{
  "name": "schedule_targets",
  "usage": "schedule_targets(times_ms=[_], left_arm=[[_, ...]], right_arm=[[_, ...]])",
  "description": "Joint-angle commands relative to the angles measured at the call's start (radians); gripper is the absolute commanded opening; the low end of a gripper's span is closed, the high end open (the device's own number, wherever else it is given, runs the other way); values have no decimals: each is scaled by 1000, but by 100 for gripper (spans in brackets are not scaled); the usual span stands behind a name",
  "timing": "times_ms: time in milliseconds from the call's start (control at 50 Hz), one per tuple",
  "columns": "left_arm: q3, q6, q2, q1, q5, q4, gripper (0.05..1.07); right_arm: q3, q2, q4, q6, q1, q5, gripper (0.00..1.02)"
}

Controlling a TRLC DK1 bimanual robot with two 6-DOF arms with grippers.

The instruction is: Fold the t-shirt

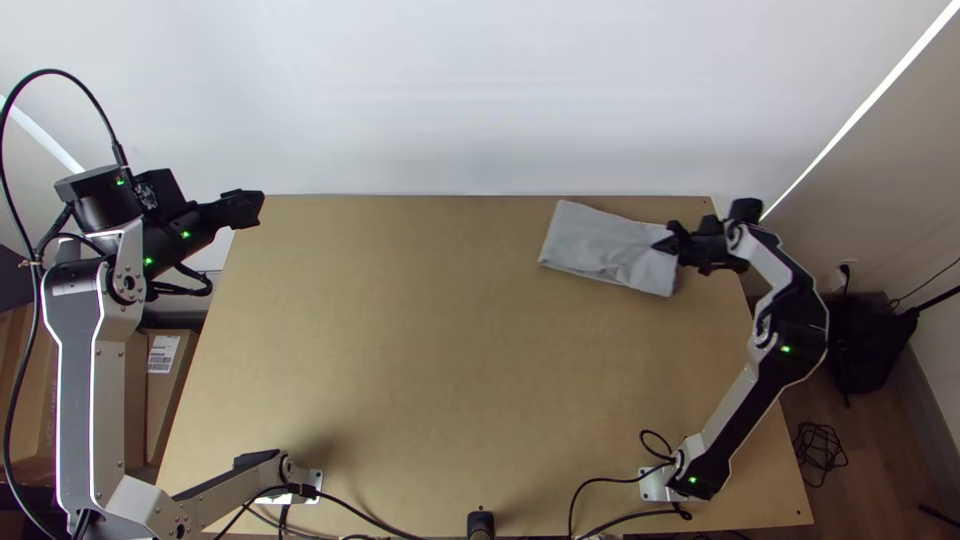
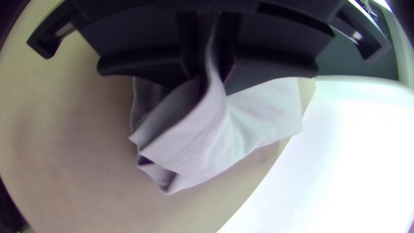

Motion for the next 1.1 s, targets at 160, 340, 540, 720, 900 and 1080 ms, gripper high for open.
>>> schedule_targets(times_ms=[160,340,540,720,900,1080], left_arm=[[-25,13,1,5,22,24,103],[-28,16,-19,12,25,25,103],[-78,18,-68,32,24,57,103],[-256,8,-200,73,24,241,103],[-408,42,-333,98,-15,369,103],[-594,84,-477,98,-91,496,103]], right_arm=[[-60,-114,-4,-48,-135,71,99],[-150,-272,77,-64,-201,235,99],[-293,-576,129,-177,-305,329,99],[-399,-869,252,-237,-392,329,99],[-459,-1146,362,-245,-431,330,99],[-699,-1468,698,-239,-417,332,99]])
